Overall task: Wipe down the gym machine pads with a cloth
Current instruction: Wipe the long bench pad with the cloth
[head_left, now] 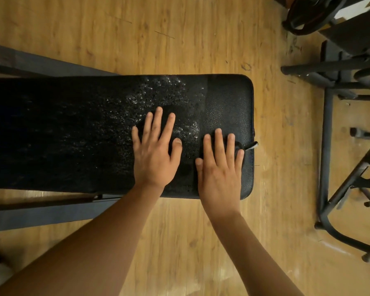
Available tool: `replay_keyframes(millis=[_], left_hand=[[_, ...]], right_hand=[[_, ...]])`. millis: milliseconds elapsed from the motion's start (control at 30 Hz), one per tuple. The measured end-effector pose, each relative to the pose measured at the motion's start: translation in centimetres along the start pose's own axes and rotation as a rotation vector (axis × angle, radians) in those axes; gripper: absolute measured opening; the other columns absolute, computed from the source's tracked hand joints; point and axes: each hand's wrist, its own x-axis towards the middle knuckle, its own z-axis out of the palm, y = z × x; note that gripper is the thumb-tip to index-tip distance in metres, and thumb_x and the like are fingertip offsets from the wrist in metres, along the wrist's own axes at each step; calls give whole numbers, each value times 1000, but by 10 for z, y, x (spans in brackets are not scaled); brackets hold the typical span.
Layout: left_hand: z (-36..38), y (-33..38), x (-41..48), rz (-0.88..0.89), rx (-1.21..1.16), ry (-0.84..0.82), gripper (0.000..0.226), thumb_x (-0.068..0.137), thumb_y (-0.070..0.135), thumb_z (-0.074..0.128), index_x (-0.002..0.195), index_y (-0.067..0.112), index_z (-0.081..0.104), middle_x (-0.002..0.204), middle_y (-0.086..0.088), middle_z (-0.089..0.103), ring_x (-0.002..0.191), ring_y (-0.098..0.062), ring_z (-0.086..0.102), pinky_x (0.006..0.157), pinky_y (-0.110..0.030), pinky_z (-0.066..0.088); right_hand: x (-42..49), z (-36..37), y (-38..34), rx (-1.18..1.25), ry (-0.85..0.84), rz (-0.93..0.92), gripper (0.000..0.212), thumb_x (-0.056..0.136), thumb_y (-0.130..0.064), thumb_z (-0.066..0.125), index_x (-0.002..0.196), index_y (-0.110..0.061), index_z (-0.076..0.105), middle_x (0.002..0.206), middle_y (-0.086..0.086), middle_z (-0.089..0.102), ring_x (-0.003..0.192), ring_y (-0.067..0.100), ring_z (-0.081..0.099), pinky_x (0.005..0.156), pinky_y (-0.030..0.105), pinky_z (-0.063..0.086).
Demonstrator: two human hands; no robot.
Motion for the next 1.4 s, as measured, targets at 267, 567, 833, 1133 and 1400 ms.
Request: replay_keyframes(millis=[267,567,833,1133,1400], left_hand=[[1,0,0,7,0,22,57,105,41,34,160,26,29,170,-2,15,157,-23,10,125,-58,8],[0,0,0,11,-12,22,57,105,42,33,160,27,29,170,-2,14,157,-23,9,125,-55,4],[1,-1,0,7,-12,22,57,105,41,33,160,27,30,170,-1,15,157,-21,9,125,-56,7],[0,0,-1,5,-43,18,58,104,41,35,160,27,29,170,-1,16,157,-21,9,125,-58,8],[1,0,0,1,-36,26,57,104,41,34,160,28,29,170,0,16,157,-20,8,125,-56,7]], right_hand=[[73,-4,-10,29,35,18,54,112,-36,29,161,-14,30,170,10,17,158,34,3,126,53,3],[17,-1,-2,3,15,-30,54,110,-37,32,159,-13,35,169,9,23,157,33,11,125,53,12],[122,-10,-7,51,24,-10,53,112,-35,29,161,-14,29,170,10,18,158,35,3,126,55,4],[55,-12,-1,37,-34,-15,56,111,-38,28,162,-15,25,171,9,13,158,32,-1,125,49,0],[118,-9,-11,51,25,-5,52,112,-34,31,160,-14,31,169,10,20,158,36,4,125,54,4]])
